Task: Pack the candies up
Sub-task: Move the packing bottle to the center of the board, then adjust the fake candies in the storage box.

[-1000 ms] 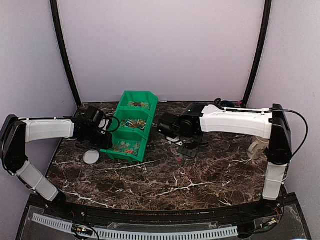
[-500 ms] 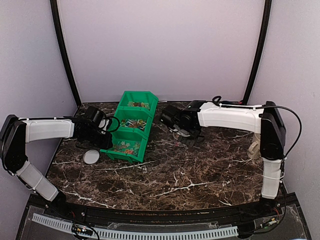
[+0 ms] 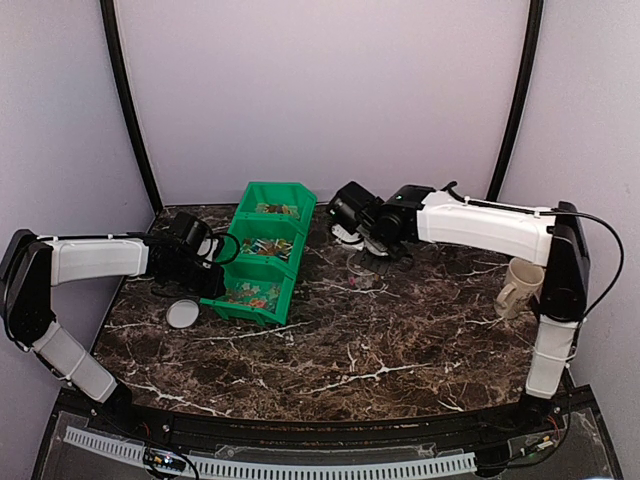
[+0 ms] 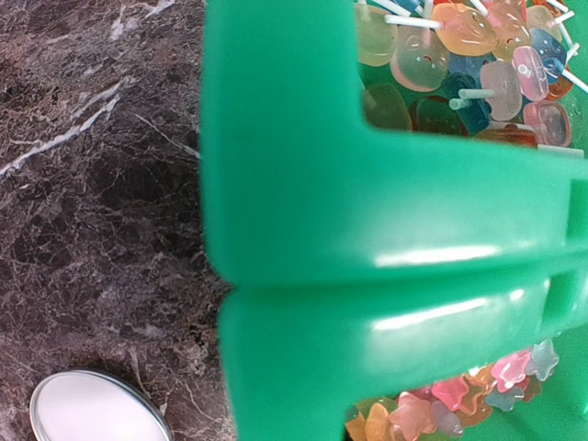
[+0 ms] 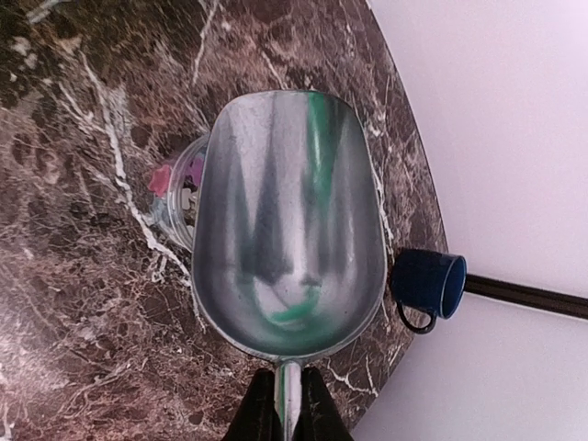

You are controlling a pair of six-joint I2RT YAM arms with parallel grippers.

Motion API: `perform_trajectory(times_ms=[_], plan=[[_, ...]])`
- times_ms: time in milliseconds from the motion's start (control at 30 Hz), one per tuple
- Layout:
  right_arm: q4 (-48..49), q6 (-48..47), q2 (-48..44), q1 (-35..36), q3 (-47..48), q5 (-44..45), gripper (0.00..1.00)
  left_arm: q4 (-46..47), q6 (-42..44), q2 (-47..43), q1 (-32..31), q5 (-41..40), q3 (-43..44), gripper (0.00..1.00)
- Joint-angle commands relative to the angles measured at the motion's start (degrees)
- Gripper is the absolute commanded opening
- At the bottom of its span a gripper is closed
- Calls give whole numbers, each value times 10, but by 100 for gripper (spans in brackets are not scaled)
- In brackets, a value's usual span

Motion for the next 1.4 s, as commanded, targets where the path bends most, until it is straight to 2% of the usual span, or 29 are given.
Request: perform_trajectory(times_ms=[0,167,433,467,567,667,800,967,1167,1300,1367], plan=[[78,-59,-100,20,-24,-69,0,94,-7,-52,0,28,38,0],[78,-118,-133,72,-28,-114,0,95,-7,-51,-1,29,38,0],[3,-151,-86,128,55,-157,0,86,-4,-46,-1,17,41,0],[-10,-155,-75,133,68,-159,0,91,-6,-46,0,22,39,0],[-41,-148,-41,141,113,-130,0,148,-31,-49,5,109,14,0],[3,-129,-54,139,102,-97,0,170,-55,-40,8,158,9,0],[137,-110,-122,138,35,-48,0,221,-95,-23,21,247,-8,0],[239,-84,-188,137,-16,-54,0,314,-163,12,35,376,-29,0],[226,-84,-200,138,-15,-75,0,249,-115,1,34,327,-9,0],[198,-89,-175,138,3,-76,0,368,-185,-1,36,406,-47,0],[186,-89,-162,139,8,-82,0,291,-142,5,34,356,-24,0]])
